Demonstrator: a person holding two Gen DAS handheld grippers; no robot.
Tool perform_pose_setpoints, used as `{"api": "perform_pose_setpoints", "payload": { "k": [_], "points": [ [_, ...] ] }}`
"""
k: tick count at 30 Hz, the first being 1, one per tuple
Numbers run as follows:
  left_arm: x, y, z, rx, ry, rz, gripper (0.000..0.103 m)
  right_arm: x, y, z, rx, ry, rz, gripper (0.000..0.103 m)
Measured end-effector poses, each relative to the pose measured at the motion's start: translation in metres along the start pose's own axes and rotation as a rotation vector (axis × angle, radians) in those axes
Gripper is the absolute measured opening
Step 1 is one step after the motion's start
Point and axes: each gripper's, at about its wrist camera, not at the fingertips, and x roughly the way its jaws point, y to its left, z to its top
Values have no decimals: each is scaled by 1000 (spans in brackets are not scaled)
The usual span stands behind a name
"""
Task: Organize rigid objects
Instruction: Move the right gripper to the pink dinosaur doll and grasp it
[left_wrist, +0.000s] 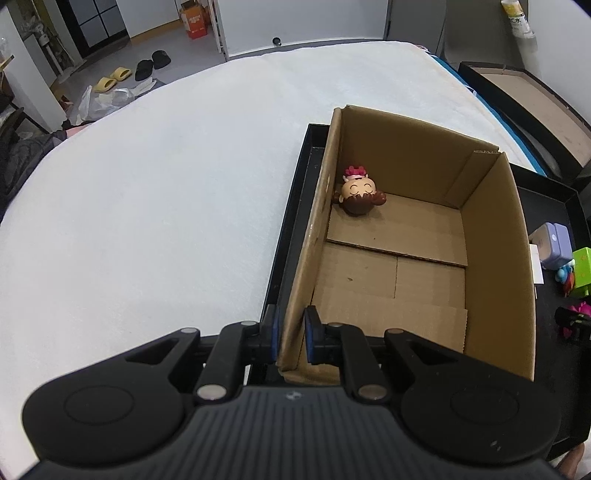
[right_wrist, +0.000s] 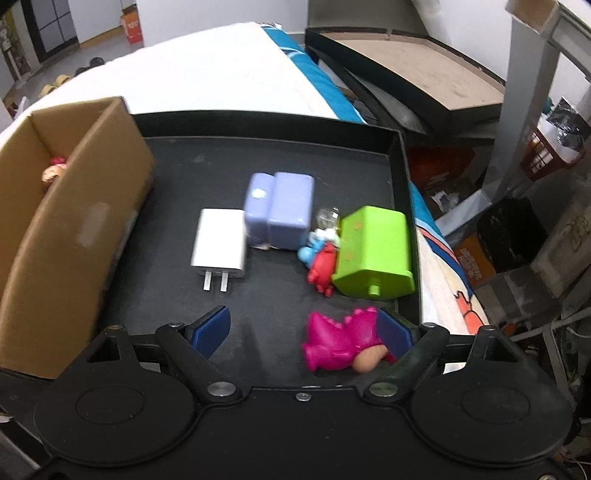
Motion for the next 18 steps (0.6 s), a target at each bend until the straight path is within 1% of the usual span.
{"api": "perform_pose_setpoints", "payload": {
  "k": [7,12,14,18],
  "points": [
    [-1,0,-1,-8,-5,-7,13,10,-11,0,21,20,-19,85],
    [-2,3,-5,-9,-3,-20,13,19,-11,1,8,35,-67,84],
    [-1,5,-6,-11,0,-25,13,22,-12,-1,16,52,-72,79],
    [-1,6,-7,-11,1,-34,12,22,-13,-6,23,76,-79,74]
  ]
}}
